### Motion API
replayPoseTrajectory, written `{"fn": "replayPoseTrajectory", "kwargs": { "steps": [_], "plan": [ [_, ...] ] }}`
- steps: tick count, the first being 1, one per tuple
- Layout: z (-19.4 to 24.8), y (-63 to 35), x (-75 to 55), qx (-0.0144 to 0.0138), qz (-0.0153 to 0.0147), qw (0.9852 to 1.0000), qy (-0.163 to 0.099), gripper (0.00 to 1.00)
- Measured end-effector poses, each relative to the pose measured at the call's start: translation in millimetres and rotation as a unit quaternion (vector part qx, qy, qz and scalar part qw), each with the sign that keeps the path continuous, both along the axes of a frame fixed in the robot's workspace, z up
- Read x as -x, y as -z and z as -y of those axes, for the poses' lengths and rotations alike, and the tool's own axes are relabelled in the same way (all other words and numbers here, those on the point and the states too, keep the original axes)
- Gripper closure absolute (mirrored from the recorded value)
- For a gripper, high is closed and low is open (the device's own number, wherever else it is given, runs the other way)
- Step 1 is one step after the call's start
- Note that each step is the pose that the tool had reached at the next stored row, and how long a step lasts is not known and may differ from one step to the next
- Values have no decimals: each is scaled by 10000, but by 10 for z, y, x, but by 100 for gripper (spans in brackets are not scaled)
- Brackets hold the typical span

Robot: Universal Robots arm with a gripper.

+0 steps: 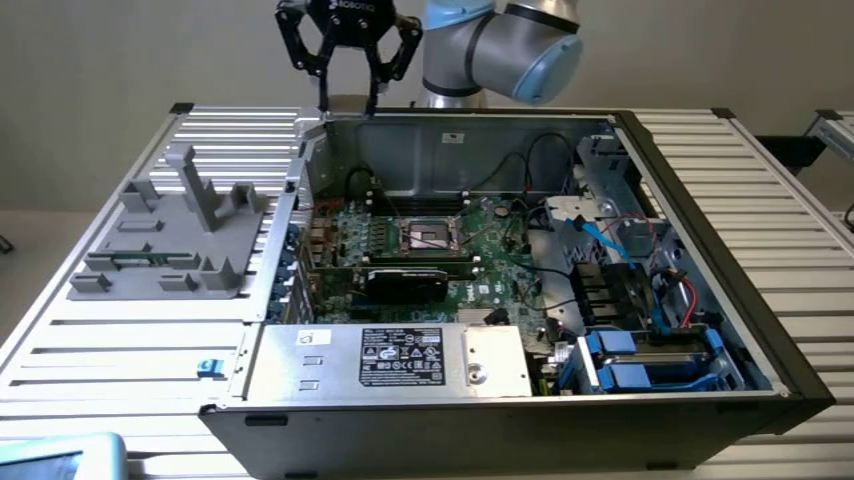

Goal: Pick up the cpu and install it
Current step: 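Pick up the cpu and move it towards the insertion slot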

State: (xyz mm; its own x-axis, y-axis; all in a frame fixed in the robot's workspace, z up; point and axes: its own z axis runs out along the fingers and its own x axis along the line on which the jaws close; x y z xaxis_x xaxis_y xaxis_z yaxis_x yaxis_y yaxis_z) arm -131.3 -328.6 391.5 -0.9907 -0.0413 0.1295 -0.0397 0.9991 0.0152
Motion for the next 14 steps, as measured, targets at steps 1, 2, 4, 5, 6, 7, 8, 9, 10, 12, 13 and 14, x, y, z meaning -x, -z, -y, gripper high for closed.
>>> {"fn": "replayPoseTrajectory", "kwargs": {
  "steps": [1,2,4,5,6,7,8,9,10,12,13,14],
  "plan": [
    [0,1,-32,-1,33,10000,0,45],
    [0,4,-62,-2,64,10000,0,45],
    [0,11,-114,-3,110,9999,0,45],
    [0,16,-136,-3,126,9999,0,45],
    [0,24,-156,-3,138,9999,0,45],
    [0,32,-177,-3,147,9999,1,45],
    [0,43,-200,-3,156,9999,1,45],
    [0,53,-221,-3,163,9999,1,45],
    [0,63,-240,-3,169,9999,1,45],
    [0,87,-281,-3,179,9998,1,45],
    [0,102,-304,-4,183,9998,2,45],
    [0,115,-325,-3,187,9998,3,45]
  ]
}}
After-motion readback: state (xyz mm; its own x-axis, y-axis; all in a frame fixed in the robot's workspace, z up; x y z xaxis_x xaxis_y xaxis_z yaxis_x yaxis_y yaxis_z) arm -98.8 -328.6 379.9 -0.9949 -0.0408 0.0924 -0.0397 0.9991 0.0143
